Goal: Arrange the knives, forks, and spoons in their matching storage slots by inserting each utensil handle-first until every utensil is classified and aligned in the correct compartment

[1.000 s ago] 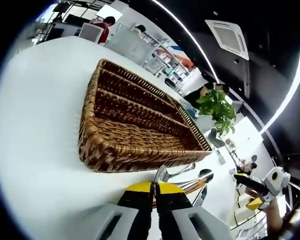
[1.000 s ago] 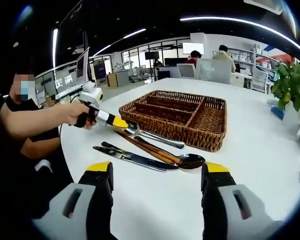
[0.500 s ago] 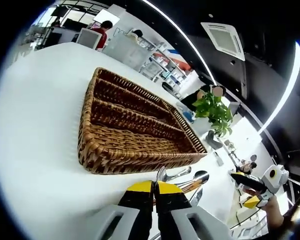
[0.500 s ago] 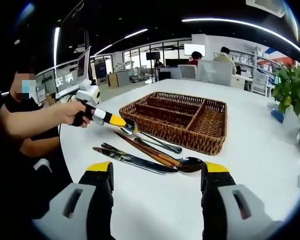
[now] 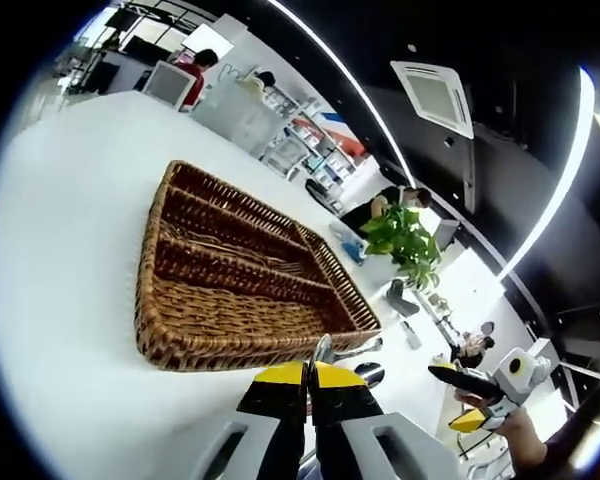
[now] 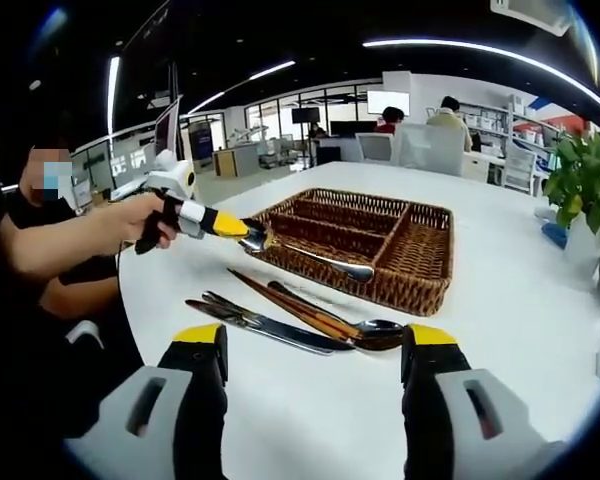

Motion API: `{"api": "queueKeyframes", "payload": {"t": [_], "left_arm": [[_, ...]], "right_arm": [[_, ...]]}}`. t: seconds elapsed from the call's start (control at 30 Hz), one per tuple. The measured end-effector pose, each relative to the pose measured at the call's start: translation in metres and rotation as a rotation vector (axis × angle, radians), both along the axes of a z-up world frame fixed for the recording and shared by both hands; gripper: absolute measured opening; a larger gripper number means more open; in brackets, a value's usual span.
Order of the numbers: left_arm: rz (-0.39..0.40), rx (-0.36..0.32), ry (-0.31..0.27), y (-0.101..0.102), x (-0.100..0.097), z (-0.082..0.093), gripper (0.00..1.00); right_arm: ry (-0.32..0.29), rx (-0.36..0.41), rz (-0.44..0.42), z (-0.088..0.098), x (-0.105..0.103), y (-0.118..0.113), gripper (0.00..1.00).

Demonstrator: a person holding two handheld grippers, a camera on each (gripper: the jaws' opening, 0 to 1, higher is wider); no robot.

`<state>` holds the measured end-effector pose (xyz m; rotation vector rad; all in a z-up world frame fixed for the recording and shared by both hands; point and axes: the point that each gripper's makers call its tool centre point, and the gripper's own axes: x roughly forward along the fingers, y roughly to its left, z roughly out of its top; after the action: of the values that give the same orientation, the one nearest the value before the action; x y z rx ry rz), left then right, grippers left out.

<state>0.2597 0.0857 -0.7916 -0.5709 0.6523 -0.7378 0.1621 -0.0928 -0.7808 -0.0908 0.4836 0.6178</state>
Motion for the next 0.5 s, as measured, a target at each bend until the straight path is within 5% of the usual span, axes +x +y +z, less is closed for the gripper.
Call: {"api": "queueKeyframes", "payload": {"t": [0.5], "left_arm": [[0.052, 0.019, -0.066, 0.009, 0.040, 0.032, 0.00]], "right_arm": [[-0.004, 0.007, 0.004, 0.003, 0.005, 0.003, 0.71]]}}
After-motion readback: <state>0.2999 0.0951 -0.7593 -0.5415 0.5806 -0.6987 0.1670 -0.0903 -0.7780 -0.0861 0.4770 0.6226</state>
